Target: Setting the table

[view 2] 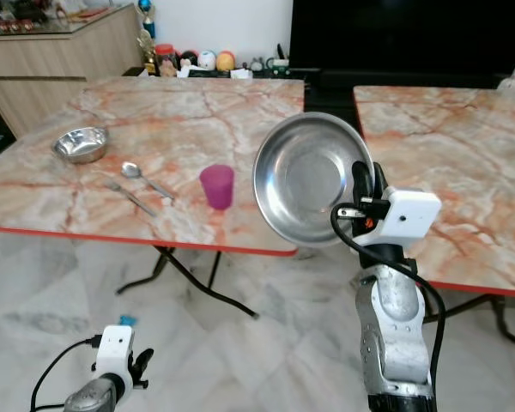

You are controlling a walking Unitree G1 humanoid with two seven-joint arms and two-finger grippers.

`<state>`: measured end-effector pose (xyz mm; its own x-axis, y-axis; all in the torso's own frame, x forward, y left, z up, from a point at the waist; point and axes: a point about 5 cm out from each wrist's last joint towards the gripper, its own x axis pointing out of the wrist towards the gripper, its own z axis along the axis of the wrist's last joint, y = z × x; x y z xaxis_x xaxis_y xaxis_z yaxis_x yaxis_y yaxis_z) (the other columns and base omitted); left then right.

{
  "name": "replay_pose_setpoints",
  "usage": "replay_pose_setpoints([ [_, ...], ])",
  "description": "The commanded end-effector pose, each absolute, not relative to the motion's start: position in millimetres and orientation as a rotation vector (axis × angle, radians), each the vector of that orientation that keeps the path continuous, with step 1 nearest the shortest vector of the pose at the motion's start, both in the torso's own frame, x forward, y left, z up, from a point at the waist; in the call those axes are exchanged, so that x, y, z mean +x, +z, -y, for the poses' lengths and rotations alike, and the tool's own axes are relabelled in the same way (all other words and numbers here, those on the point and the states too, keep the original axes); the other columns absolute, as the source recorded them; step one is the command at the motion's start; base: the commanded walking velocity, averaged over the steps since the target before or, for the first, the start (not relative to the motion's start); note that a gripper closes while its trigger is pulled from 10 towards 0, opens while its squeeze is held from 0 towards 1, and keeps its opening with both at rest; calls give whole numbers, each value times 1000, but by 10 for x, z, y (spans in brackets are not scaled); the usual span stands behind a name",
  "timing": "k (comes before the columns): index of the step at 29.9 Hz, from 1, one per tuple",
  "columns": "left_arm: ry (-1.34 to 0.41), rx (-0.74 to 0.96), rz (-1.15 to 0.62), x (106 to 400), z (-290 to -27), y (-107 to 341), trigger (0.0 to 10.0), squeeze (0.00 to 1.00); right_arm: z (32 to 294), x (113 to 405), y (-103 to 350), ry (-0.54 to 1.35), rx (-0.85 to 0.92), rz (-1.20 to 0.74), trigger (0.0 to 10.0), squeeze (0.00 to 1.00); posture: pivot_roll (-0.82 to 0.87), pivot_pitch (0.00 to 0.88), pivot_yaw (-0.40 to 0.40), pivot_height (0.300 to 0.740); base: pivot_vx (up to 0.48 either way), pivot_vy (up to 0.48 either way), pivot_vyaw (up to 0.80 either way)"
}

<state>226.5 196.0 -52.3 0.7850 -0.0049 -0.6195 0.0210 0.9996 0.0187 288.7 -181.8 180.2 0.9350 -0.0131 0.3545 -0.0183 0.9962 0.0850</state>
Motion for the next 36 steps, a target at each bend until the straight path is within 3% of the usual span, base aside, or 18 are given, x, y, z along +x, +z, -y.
replay_pose_setpoints([
  [1,-1,27,-675,2241,-2002,-533,10000,0,1785,2914,1893,8,104,398,10000,0,-2,0,12,736,0,-319,0],
  [3,11,12,-675,2240,-2001,-535,10000,0,1809,2931,1865,-15,111,381,10000,0,-2,0,10,736,0,0,0],
  [4,8,11,-674,2243,-1996,-534,10000,0,1818,2934,1855,-21,117,375,6314,0,-1,0,9,736,0,0,0],
  [5,5,12,-673,2245,-1992,-532,10000,0,1824,2936,1849,-24,123,372,6314,0,-1,0,9,736,0,0,0],
  [6,2,11,-673,2248,-1987,-532,10000,0,1838,2937,1839,-35,125,366,0,0,-4,0,8,736,0,0,0],
  [20,-7,10,-685,2235,-1976,-545,10000,0,1860,2936,1844,-54,142,372,0,0,-5,0,13,736,0,0,0],
  [21,-5,11,-686,2232,-1982,-546,10000,0,1854,2938,1840,-56,141,370,4235,0,-4,0,14,736,0,0,0],
  [23,-4,12,-686,2229,-1987,-547,10000,0,1850,2940,1836,-57,140,368,4235,0,-3,0,14,736,0,0,0],
  [24,-3,11,-686,2226,-1990,-548,10000,0,1846,2943,1832,-58,142,365,10000,0,-2,0,15,736,0,0,0],
  [36,-15,22,-689,2223,-1980,-551,10000,0,1849,2946,1824,-56,145,361,10000,0,-4,0,18,736,0,-64,0],
])
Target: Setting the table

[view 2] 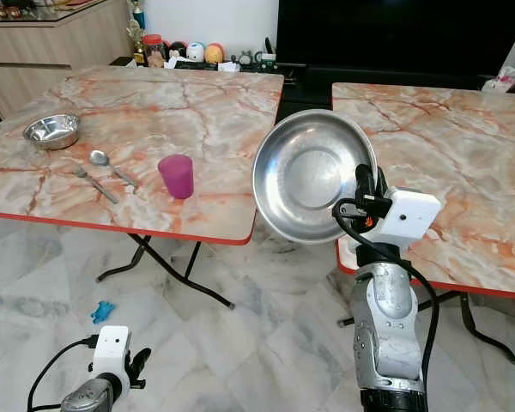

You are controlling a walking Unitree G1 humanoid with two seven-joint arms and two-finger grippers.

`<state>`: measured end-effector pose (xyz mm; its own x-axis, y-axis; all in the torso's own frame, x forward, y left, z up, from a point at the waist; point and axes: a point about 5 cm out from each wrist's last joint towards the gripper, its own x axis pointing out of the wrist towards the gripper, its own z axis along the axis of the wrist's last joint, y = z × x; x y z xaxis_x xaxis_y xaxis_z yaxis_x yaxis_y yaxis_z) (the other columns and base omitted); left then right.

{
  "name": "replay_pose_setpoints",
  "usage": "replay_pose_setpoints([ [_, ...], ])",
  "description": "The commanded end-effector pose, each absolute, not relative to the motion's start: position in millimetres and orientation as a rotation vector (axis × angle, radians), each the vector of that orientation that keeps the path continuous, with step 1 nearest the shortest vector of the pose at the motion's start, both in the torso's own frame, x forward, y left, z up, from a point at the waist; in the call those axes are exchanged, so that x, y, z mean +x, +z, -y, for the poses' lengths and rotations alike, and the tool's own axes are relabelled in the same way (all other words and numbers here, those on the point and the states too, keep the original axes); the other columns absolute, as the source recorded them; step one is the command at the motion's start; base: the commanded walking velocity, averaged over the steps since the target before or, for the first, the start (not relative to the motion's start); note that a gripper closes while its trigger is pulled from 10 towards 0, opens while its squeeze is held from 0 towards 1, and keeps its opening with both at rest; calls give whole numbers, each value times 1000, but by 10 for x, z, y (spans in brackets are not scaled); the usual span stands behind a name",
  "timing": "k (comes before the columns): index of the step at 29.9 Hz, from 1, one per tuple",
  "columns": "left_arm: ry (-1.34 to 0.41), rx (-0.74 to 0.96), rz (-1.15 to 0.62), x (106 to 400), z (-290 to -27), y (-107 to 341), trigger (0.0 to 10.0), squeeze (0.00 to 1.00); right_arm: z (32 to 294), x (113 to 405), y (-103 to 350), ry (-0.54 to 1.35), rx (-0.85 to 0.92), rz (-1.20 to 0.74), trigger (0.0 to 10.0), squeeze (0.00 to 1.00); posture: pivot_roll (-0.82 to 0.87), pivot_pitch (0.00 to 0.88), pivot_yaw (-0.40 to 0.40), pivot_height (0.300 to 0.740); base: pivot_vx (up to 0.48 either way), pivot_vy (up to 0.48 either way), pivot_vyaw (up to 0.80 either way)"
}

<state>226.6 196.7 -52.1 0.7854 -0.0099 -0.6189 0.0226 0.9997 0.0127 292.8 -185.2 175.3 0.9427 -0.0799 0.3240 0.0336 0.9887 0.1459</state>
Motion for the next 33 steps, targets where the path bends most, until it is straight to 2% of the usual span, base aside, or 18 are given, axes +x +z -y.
replay_pose_setpoints([
  [1,-15,24,-689,2223,-1983,-551,10000,0,1850,2946,1824,-56,145,361,10000,0,-4,0,18,736,0,-398,0],
  [33,-24,14,-694,2198,-1953,-570,10000,0,1863,2957,1804,-62,133,346,10000,0,-12,3,13,736,0,-446,0],
])
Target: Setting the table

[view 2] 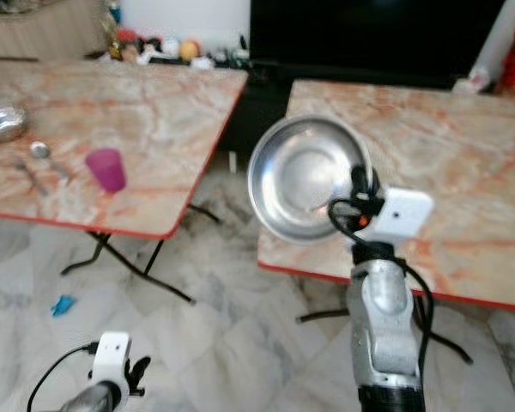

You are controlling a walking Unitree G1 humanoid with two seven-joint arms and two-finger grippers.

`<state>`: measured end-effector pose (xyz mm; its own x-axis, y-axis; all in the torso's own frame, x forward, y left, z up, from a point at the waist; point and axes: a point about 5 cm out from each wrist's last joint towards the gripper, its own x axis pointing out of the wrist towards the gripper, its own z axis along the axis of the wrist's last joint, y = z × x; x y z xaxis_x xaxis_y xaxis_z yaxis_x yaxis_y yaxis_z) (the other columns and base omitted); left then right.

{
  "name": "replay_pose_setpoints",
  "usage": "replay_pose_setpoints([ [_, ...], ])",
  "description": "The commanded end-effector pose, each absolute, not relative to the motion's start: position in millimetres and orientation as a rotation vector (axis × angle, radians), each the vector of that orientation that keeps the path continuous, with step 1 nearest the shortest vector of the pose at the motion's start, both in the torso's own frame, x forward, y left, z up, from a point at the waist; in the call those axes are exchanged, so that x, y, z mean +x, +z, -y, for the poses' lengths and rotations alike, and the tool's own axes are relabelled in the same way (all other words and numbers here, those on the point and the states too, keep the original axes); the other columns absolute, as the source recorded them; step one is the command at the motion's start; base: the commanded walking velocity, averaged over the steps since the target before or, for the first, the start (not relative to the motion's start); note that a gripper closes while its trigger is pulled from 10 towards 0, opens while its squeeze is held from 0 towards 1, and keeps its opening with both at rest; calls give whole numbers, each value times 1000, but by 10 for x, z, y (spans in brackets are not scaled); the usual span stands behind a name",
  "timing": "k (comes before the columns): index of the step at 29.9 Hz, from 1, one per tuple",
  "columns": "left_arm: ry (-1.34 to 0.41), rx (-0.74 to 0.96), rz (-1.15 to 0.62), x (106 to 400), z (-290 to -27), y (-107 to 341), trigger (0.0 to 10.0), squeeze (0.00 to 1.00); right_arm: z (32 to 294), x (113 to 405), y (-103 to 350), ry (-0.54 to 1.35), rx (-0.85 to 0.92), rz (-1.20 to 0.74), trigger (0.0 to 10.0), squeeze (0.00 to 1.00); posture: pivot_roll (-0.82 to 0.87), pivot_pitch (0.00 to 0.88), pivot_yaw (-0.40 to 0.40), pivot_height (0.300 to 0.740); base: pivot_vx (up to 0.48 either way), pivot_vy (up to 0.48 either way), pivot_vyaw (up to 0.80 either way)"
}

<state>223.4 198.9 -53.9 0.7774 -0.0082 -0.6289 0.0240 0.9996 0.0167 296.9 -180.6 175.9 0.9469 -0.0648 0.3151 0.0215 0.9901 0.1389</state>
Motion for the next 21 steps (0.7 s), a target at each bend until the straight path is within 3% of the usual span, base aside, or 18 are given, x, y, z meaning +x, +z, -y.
replay_pose_setpoints([
  [1,-25,14,-694,2199,-1952,-569,10000,0,1865,2957,1804,-63,134,347,10000,0,-11,3,13,736,0,-469,0],
  [12,-24,10,-690,2215,-1953,-560,10000,0,1923,2970,1789,-109,140,334,10000,0,-11,2,14,736,0,-458,0],
  [21,-13,6,-693,2210,-1952,-565,10000,0,1947,2978,1774,-120,127,321,10000,0,-13,3,9,736,0,0,-642],
])
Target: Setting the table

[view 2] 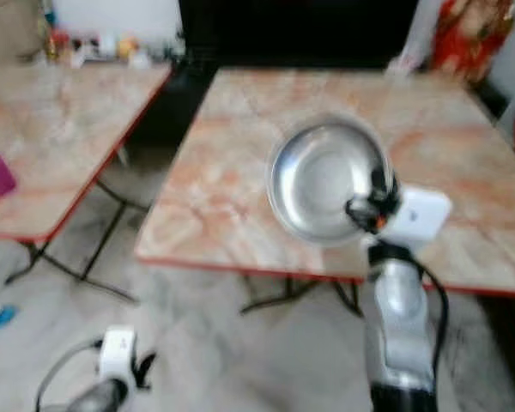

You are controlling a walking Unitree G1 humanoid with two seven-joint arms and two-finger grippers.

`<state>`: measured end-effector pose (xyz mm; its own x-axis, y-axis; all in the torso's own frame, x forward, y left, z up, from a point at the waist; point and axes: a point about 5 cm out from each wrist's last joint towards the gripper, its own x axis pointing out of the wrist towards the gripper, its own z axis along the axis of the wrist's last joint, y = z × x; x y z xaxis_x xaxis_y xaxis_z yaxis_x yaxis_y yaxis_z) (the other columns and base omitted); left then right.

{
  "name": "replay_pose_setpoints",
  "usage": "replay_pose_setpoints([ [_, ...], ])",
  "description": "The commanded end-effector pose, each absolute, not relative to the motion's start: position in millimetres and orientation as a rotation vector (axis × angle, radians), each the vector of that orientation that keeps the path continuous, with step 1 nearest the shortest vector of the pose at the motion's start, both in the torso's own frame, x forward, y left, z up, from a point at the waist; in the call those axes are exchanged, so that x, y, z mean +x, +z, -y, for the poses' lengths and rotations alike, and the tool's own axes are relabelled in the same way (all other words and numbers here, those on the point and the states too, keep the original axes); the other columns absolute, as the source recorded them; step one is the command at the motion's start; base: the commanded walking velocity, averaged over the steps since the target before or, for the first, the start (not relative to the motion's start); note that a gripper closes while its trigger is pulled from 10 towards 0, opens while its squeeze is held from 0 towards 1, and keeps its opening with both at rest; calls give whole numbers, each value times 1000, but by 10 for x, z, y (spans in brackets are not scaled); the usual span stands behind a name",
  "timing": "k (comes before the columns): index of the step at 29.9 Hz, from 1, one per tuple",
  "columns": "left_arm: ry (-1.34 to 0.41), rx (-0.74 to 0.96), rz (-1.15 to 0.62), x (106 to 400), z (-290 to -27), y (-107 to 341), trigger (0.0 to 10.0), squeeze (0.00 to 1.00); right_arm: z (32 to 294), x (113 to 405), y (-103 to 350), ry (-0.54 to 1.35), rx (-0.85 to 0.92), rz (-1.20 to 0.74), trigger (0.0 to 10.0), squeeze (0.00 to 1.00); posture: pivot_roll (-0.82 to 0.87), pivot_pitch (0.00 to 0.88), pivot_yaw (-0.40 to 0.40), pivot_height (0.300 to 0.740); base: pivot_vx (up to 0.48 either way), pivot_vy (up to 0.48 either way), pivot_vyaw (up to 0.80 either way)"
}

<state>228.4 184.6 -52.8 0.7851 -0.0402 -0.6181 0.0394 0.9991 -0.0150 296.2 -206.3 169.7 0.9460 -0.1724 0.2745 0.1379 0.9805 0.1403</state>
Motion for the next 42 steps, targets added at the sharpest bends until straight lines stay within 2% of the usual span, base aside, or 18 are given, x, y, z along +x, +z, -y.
replay_pose_setpoints([
  [1,-11,5,-693,2209,-1951,-565,10000,0,1951,2971,1787,-125,126,337,10000,0,-13,3,8,736,0,0,0],
  [18,-8,-8,-692,2217,-1956,-561,10000,0,1928,2981,1787,-109,125,333,10000,0,-13,4,9,736,0,0,0],
  [42,-11,-19,-691,2228,-1945,-557,10000,0,1914,2997,1771,-105,122,320,10000,0,-15,7,8,736,314,0,0],
])
